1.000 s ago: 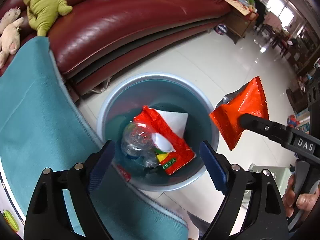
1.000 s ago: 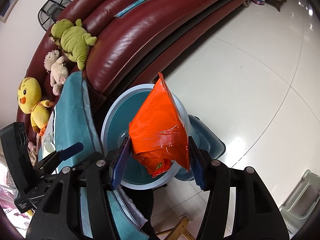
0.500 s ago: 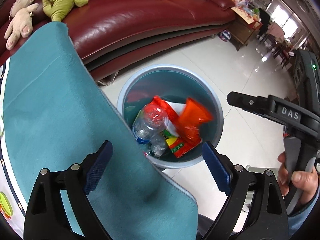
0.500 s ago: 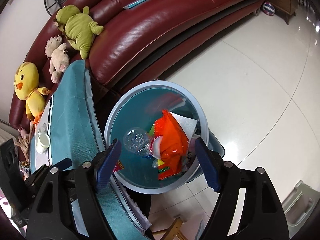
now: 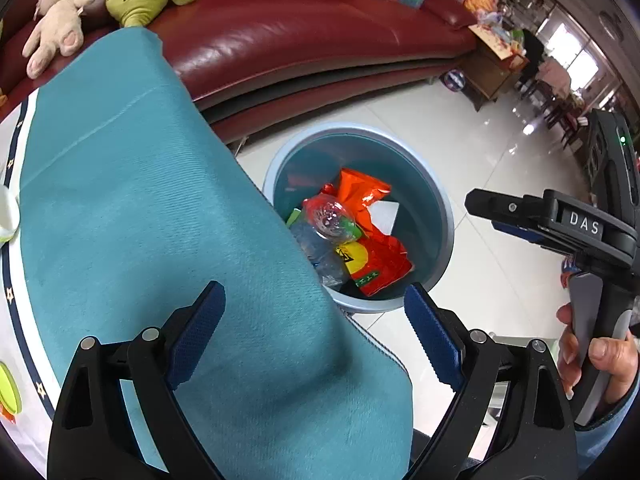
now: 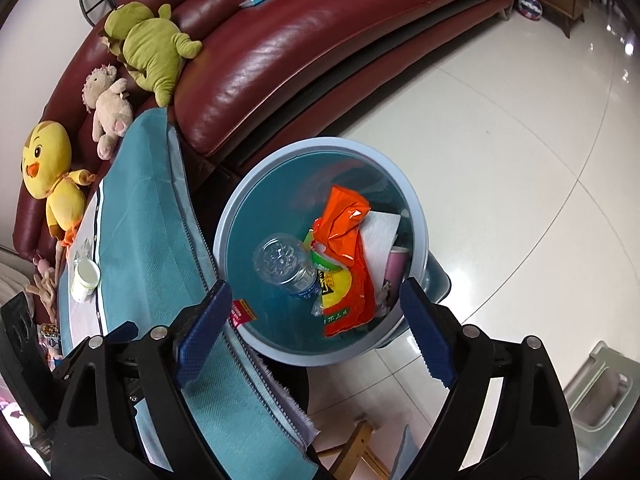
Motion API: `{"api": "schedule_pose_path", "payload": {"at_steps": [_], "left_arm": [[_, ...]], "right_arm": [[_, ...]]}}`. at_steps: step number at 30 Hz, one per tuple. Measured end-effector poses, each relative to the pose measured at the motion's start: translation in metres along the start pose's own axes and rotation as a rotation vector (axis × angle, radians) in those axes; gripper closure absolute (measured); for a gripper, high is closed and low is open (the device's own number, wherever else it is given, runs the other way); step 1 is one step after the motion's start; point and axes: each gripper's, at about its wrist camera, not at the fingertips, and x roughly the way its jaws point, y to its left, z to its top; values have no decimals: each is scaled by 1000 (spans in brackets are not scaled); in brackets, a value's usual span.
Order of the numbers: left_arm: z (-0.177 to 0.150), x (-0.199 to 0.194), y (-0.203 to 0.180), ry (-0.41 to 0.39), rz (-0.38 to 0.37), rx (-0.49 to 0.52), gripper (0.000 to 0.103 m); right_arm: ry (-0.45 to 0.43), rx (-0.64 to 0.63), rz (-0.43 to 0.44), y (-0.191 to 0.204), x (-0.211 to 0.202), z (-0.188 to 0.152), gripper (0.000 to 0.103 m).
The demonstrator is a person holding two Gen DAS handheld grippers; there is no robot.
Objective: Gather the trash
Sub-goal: 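Move the left tool to the table and grasp the orange candy egg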
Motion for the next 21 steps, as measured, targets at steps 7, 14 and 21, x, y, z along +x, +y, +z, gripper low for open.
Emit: {"api": "schedule_pose_path", "payload": {"at_steps": [7, 14, 21], "left_arm": [[-14, -23, 16, -40, -4, -25, 12], [-31, -46, 39, -84, 0, -67, 7], [-56, -70, 81, -126, 10, -140, 7]], "right_arm": [[3, -37, -10, 23, -9, -14, 21], [22, -99, -17, 58, -11, -32, 21], [68, -187, -17, 109, 0, -53, 21]]}}
